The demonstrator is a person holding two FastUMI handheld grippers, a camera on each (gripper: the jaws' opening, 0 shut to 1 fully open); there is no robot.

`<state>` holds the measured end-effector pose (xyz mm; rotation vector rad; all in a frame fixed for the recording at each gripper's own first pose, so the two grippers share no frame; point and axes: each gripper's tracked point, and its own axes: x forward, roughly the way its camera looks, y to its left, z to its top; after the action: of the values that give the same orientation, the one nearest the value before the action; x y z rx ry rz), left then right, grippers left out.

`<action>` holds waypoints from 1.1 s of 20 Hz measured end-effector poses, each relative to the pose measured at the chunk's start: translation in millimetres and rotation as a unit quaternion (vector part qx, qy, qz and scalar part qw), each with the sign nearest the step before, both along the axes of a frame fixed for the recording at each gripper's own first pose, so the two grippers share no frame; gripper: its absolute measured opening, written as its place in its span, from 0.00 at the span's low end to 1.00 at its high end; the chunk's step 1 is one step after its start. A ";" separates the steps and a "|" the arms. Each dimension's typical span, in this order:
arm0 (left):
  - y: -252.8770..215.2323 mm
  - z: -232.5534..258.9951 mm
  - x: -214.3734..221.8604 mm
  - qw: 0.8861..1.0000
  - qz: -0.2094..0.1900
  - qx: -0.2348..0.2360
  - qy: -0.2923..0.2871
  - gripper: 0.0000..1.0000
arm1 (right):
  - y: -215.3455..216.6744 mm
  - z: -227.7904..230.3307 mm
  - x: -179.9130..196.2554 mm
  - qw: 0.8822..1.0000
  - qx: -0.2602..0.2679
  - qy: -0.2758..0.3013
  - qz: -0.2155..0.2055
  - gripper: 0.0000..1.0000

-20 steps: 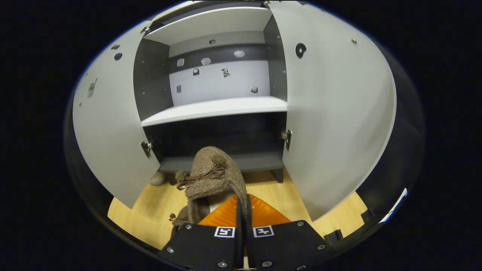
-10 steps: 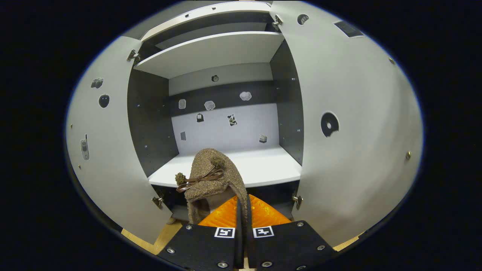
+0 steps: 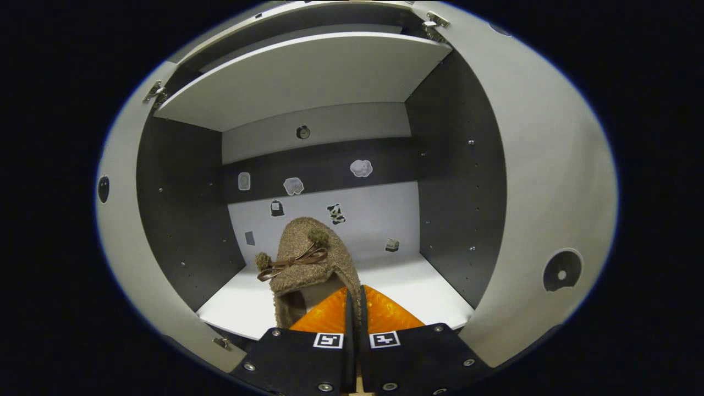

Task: Grab one shoe with the right hand and put it into the shoe cabinet, grab the other shoe with the left hand and put it into the shoe cabinet; then close the right door with the right hand and the left door with the left hand.

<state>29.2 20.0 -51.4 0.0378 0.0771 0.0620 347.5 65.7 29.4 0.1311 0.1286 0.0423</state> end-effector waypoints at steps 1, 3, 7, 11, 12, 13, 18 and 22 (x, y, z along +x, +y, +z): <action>0.6 0.6 1.7 1.000 -0.001 0.001 0.000 0.97 | -1.4 -3.2 12.6 1.000 0.001 0.008 -0.004 0.03; 0.6 2.4 5.5 1.000 -0.001 0.005 -0.001 0.97 | -3.4 -12.7 36.0 1.000 0.004 0.024 -0.013 0.03; 1.2 -4.8 8.6 1.000 -0.001 0.001 0.010 0.97 | -8.9 -43.0 59.6 0.998 -0.002 0.066 -0.022 0.03; 3.4 -6.7 8.1 1.000 0.004 0.002 0.013 0.97 | -11.8 -40.5 61.3 0.998 0.004 0.064 -0.024 0.06; 3.6 -5.2 6.2 1.000 0.005 0.003 0.012 0.97 | -12.6 -40.4 60.3 0.998 0.001 0.064 -0.021 0.09; 3.9 -4.0 5.5 1.000 0.005 0.003 0.010 0.97 | -12.7 -37.8 57.8 0.998 0.000 0.059 -0.018 0.11; 3.1 -3.5 -3.1 1.000 0.007 0.002 0.008 0.97 | -20.7 -9.1 40.4 1.000 0.007 0.022 -0.021 0.33; 1.4 2.4 -11.1 1.000 0.004 0.003 -0.001 0.97 | -20.0 14.6 3.8 1.000 -0.023 -0.017 -0.006 0.44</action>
<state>18.0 21.4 -49.0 0.0427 0.0758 0.0702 351.3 45.7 44.0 0.0861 0.0939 0.0287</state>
